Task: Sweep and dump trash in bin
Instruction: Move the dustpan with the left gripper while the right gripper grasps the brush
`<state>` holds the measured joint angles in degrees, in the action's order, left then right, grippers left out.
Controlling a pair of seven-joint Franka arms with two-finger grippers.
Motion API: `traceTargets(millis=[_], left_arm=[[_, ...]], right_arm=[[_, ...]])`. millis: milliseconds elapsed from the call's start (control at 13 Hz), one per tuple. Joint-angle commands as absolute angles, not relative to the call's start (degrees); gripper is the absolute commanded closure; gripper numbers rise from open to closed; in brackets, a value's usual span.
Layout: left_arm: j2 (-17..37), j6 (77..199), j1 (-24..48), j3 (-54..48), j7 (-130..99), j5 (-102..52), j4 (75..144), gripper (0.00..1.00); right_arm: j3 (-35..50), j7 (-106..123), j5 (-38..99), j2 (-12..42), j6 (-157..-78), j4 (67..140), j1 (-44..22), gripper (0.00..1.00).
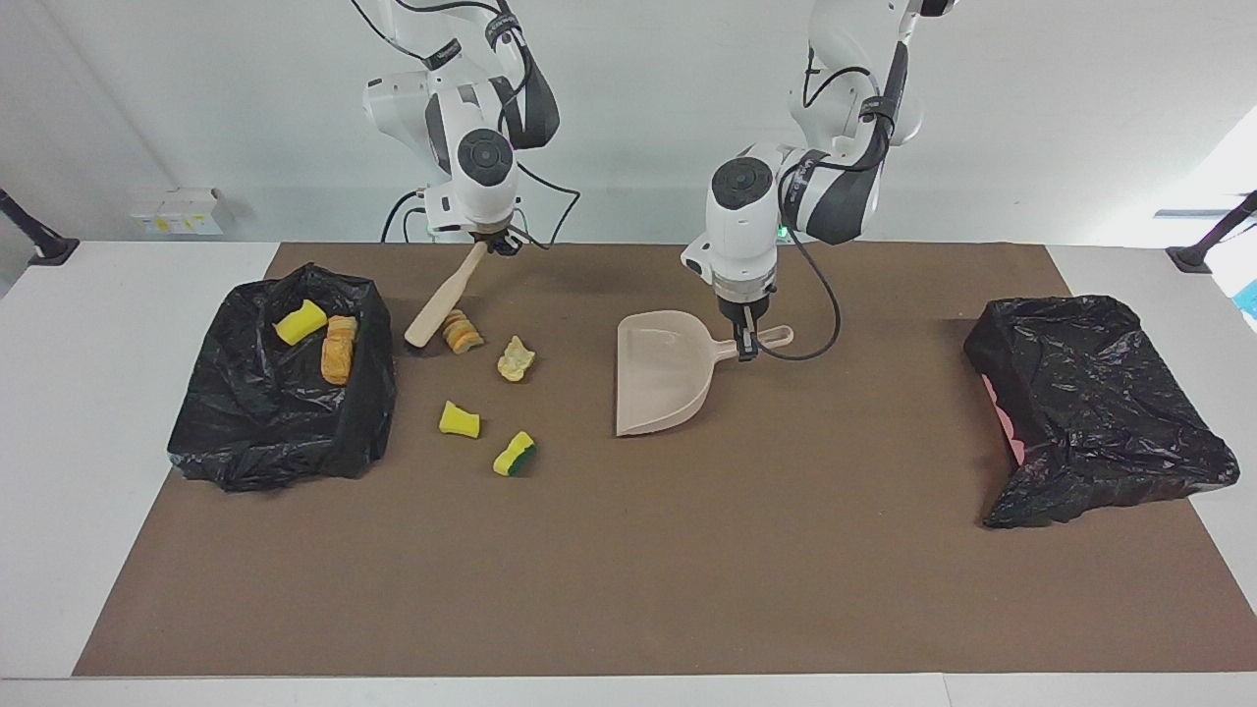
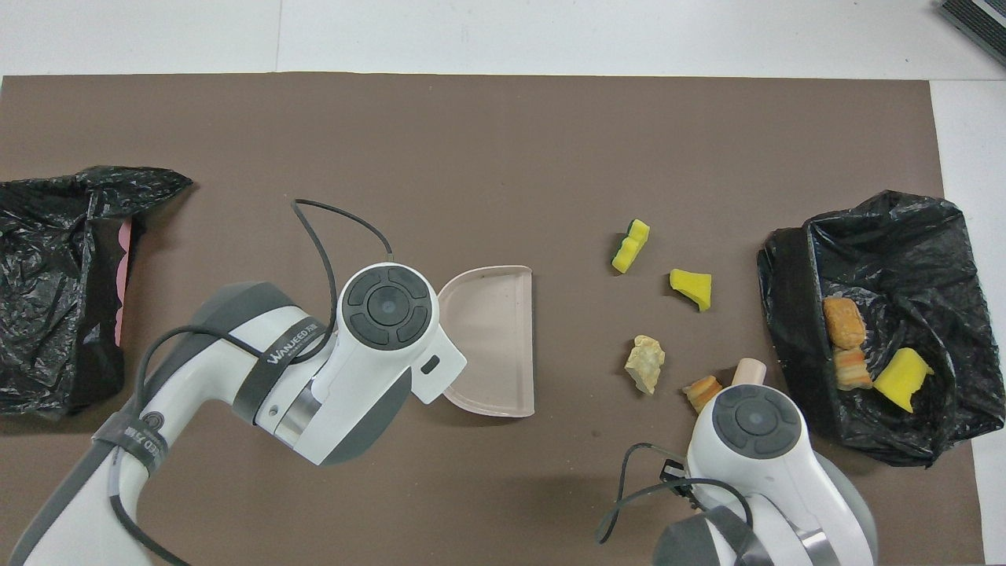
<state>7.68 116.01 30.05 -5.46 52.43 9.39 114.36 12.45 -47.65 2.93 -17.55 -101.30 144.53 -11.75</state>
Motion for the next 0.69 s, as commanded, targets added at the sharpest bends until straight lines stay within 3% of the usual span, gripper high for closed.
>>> traceTargets(millis=[0,460,613], left_arm=[[5.98,120.31,30.94,-4.66,50.36,10.55,118.47,1.00],[5.89,124.26,30.94,-4.83,50.27,10.46,120.49,1.00],[5.36,126.29,30.85,-4.83,50.19,10.37,121.99,1.00]], right_arm=[[12.74,-41.24,7.27,-15.13,-105.90,143.36,-11.78,1.00],[12.83,-31.29,12.92,-7.04,-110.12,135.01,-18.61,1.00],[12.92,-27.71,15.71,-6.51,-110.48,133.60,-20.55,1.00]])
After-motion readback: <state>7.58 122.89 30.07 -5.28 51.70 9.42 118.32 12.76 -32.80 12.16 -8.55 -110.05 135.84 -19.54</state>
